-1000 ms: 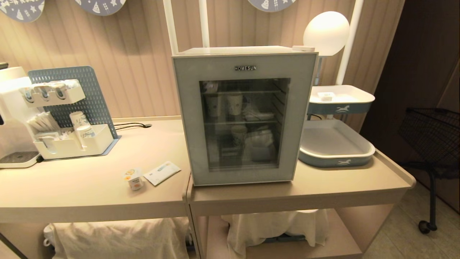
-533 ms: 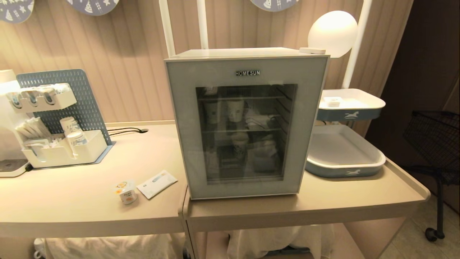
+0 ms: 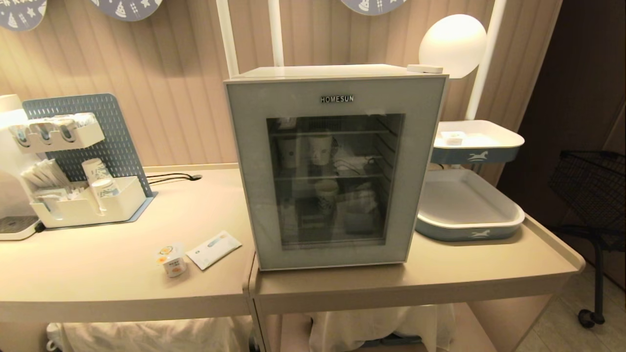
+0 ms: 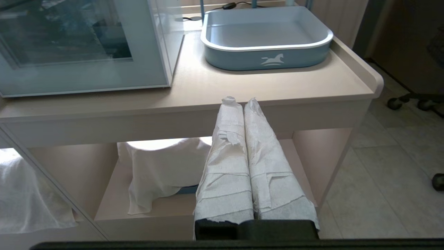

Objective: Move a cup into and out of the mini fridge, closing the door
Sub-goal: Open the freezer door

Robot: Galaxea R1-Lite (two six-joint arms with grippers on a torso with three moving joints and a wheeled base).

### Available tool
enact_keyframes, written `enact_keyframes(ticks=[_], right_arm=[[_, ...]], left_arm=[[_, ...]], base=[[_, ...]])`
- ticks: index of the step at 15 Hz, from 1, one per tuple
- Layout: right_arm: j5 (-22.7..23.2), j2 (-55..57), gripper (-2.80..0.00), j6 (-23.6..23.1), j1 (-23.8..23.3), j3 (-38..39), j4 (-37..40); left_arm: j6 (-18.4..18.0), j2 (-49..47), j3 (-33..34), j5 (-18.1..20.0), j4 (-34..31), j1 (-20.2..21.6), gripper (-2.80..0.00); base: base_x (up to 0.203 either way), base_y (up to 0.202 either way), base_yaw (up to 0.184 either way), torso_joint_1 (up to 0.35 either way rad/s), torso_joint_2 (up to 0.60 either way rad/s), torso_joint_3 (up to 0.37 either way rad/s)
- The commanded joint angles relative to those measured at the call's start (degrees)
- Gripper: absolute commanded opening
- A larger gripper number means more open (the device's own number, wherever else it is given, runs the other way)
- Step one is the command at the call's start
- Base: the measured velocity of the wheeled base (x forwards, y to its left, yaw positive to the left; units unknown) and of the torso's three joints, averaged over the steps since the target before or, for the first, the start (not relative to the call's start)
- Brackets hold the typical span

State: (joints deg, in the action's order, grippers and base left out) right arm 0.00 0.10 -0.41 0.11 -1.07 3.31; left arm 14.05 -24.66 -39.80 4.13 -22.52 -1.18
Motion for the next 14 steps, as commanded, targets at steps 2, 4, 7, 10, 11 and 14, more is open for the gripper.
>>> enact_keyframes(ticks=[2,4,7,10,11,14], right_arm=[[0.00,0.08,-2.80,-0.02,0.07,0.02,0.03],[0.00,0.08,-2.80,-0.02,0.07,0.02,0.03],[0.00,0.08,-2.80,-0.02,0.07,0.02,0.03],[0.00,0.08,-2.80,-0.02,0.07,0.07,0.03],[0.00,0.08,-2.80,-0.02,0.07,0.02,0.03],[-0.01,0.08,-2.80,-0.02,0.07,0.02,0.03]], left_arm=[[3.39,-29.02,-7.71,4.31,1.48,-0.62,0.00],[5.19,-42.45,-11.16,11.34,6.00,-0.72,0.00],[6.80,-55.61,-13.50,37.31,18.50,-0.79,0.00],[4.49,-66.30,-10.60,45.41,38.43,-0.83,0.00],[2.51,-69.57,-7.86,46.02,47.29,-0.83,0.00],[-0.62,-79.49,-2.02,45.87,69.70,-0.89,0.00]], base=[[0.000,0.000,0.000,0.000,0.00,0.000],[0.000,0.000,0.000,0.000,0.00,0.000],[0.000,0.000,0.000,0.000,0.00,0.000],[0.000,0.000,0.000,0.000,0.00,0.000],[0.000,0.000,0.000,0.000,0.00,0.000],[0.000,0.000,0.000,0.000,0.00,0.000]])
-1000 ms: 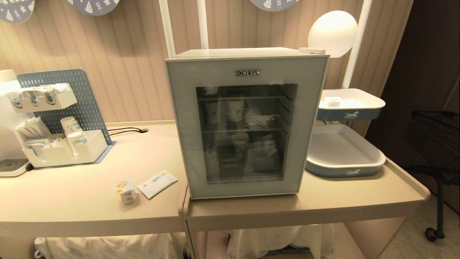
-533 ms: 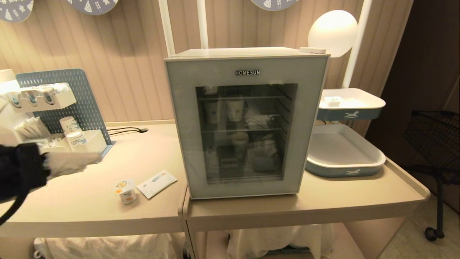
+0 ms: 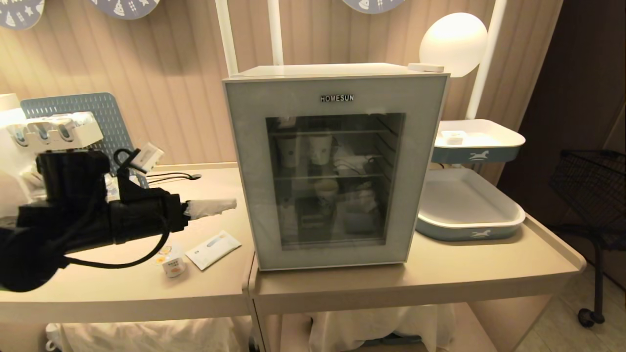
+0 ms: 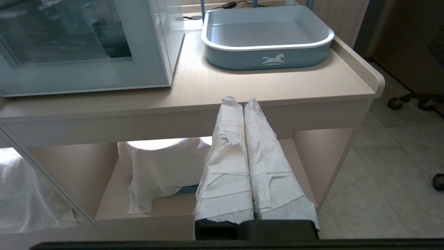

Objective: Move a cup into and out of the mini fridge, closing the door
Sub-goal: Open the freezer door

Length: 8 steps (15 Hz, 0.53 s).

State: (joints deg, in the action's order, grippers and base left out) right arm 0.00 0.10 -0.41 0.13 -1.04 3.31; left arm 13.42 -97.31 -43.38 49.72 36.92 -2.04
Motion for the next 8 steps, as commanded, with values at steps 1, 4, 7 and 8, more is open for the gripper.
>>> enact_keyframes(ticks=[1,4,7,8], right_arm=[[-0.05,0.08,-2.80,-0.02,0.04,-0.02,0.00],[0.00,0.08,-2.80,-0.02,0.04,0.07,-0.05],[-0.03,0.04,-2.80,0.06,0.04,0.07,-0.05],[0.00,0.08,-2.80,0.06,0.04,0.07,-0.05]], left_arm=[[-0.39,-9.65,2.31,-1.03,15.78,-0.23,0.00],[-0.92,-12.65,0.76,-5.06,19.56,-2.53,0.00],[-0.83,-14.47,-1.60,-5.07,19.28,-4.41,0.00],[-0.68,-14.55,-1.71,-5.07,19.17,-4.95,0.00]], base=[[0.000,0.000,0.000,0.000,0.00,0.000],[0.000,0.000,0.000,0.000,0.00,0.000],[0.000,0.000,0.000,0.000,0.00,0.000],[0.000,0.000,0.000,0.000,0.00,0.000]])
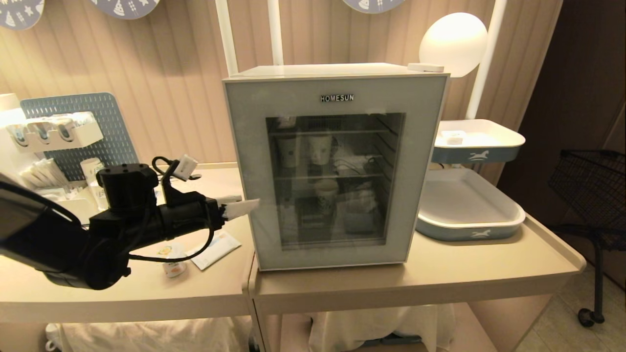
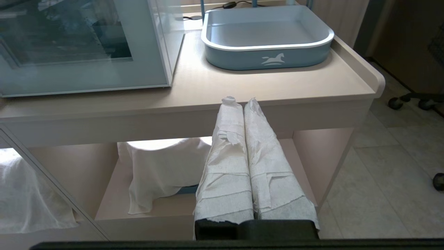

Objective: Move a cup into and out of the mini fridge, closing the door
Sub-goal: Open the freezer door

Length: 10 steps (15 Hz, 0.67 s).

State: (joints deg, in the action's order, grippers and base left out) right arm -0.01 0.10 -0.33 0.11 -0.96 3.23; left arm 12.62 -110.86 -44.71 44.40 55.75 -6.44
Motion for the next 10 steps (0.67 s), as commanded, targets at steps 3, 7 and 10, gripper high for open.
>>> enact_keyframes(ticks=[3,7,10], right_arm=[[0.01,0.08,-2.80,-0.02,0.07,0.00,0.02],[-0.07,0.08,-2.80,0.07,0.07,0.00,0.02],[0.00,0.02,-2.80,-0.02,0.07,0.00,0.02]], left_arm=[[0.39,-1.19,-0.73,0.18,-0.55,-1.56,0.00],[0.33,-1.99,-1.25,-0.24,-0.46,-1.97,0.00],[0.05,-1.81,-1.86,-2.30,-0.38,-2.17,0.00]], base=[[0.000,0.000,0.000,0.000,0.00,0.000],[0.000,0.000,0.000,0.000,0.00,0.000],[0.000,0.000,0.000,0.000,0.00,0.000]])
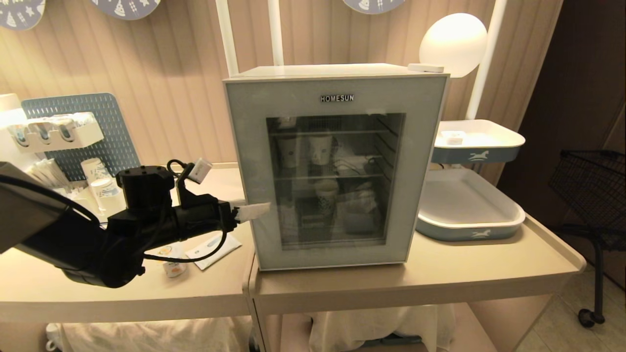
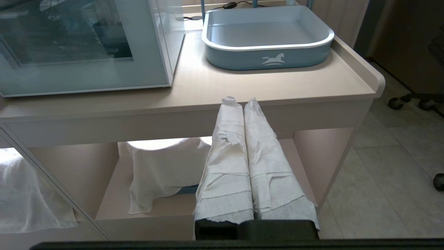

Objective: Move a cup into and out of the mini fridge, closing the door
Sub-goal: Open the freezer door

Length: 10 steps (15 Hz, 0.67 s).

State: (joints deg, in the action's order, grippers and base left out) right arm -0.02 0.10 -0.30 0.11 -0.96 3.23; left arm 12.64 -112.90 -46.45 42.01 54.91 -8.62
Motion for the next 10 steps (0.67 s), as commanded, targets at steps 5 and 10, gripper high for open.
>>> enact_keyframes(ticks=[5,10], right_arm=[[0.01,0.08,-2.80,-0.05,0.07,0.00,0.03],[0.02,0.01,-2.80,-0.05,0.07,0.00,0.03]], left_arm=[[1.00,6.70,3.69,0.93,-1.57,-1.12,0.00],[2.21,17.55,9.62,2.80,-6.41,-2.21,0.00]], base=[[0.000,0.000,0.000,0.000,0.00,0.000],[0.000,0.000,0.000,0.000,0.00,0.000]])
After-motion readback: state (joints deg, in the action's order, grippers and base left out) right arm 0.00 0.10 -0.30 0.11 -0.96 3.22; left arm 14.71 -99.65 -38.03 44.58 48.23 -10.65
